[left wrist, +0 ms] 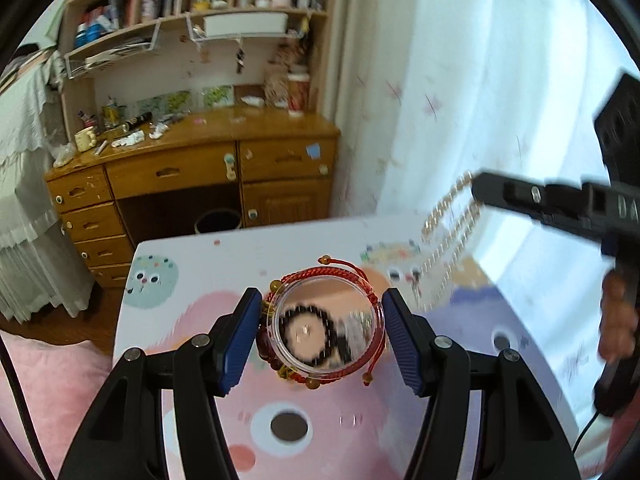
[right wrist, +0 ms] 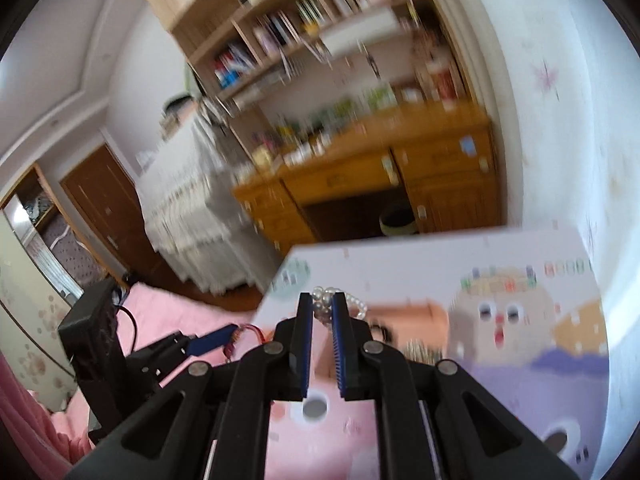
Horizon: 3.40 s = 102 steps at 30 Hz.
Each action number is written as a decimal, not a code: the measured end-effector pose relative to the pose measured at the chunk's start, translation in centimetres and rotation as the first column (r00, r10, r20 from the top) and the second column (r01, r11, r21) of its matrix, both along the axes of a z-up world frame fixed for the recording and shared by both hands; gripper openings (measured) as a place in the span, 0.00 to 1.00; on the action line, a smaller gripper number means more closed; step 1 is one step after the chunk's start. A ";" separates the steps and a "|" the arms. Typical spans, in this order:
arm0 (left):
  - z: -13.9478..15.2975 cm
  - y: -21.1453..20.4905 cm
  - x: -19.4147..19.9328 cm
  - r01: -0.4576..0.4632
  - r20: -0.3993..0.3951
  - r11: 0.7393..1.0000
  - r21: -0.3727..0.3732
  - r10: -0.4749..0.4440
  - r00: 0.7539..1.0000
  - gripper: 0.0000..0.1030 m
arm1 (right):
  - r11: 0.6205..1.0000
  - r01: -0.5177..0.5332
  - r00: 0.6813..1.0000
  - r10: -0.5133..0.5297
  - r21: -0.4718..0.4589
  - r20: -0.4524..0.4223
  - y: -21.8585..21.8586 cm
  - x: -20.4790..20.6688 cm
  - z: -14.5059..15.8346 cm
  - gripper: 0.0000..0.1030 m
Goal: Organize jewelry
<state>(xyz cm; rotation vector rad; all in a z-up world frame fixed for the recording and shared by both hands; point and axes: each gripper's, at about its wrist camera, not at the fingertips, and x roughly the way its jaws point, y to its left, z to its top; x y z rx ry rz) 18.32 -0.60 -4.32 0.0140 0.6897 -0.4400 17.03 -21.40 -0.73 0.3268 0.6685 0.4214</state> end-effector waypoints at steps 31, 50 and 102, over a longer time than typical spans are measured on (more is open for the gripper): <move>-9.3 2.6 6.5 -0.121 -0.173 0.993 -0.007 0.118 0.978 0.88 | 0.980 0.111 0.985 -0.131 -0.163 -0.115 3.3 -0.2 -12.4 0.30; -16.6 7.9 1.6 -0.184 -0.451 0.968 0.171 0.243 0.859 0.92 | 0.904 -0.092 0.953 -0.041 -0.418 -0.299 10.3 -3.6 -19.9 0.30; -13.0 10.4 -9.6 -0.239 -0.557 0.927 0.290 0.366 0.746 0.92 | 0.948 0.012 0.784 -0.206 -0.318 -0.586 7.3 -7.9 -16.9 0.80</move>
